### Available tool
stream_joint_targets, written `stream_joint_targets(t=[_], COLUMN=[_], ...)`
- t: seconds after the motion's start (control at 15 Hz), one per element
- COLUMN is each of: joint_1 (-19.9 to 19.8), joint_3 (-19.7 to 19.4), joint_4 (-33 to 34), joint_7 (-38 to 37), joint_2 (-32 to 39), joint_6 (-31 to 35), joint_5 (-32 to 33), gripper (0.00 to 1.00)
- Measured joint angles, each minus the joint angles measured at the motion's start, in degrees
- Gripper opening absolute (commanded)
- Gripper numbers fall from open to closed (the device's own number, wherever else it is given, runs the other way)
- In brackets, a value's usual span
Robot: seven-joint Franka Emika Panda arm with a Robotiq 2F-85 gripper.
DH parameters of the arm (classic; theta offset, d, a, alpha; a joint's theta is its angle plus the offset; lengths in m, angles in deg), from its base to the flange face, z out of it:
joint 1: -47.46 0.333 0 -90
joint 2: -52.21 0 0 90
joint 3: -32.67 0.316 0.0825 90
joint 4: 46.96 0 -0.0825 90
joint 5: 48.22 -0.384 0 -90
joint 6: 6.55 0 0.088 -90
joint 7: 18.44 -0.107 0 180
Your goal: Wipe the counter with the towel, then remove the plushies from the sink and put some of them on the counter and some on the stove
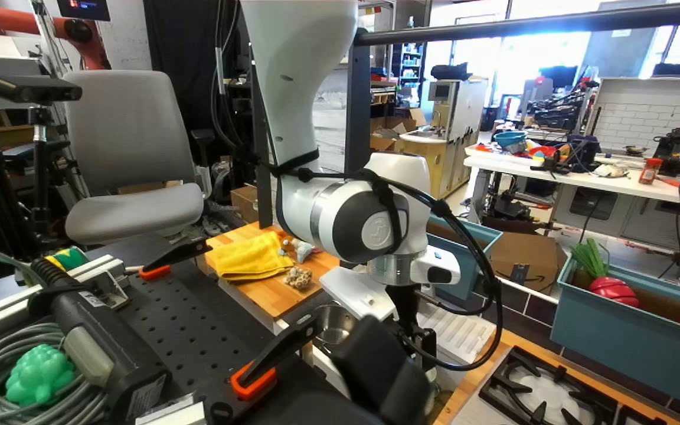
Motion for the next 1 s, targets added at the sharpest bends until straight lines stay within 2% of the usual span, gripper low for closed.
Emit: stream_joint_targets(t=[0.13, 0.27, 0.53, 0.87, 0.93, 1.0], joint_1=[-0.5, -0.5, -0.5, -0.5, -0.5, -0.6], joint_3=[0.7, 1.2, 2.0, 1.6, 1.4, 1.2], joint_4=[-0.5, -0.2, 0.5, 2.4, 2.8, 3.2], joint_7=[0.0, -0.2, -0.4, -1.2, -1.5, -1.8], joint_2=[0.6, 2.1, 3.2, 3.6, 3.8, 4.1], joint_6=[3.0, 4.7, 4.8, 4.8, 4.8, 4.8], joint_5=[-0.1, -0.3, -0.3, -0.6, -0.6, -0.6], gripper=[1.00, 0.74, 0.42, 0.05, 0.00, 0.00])
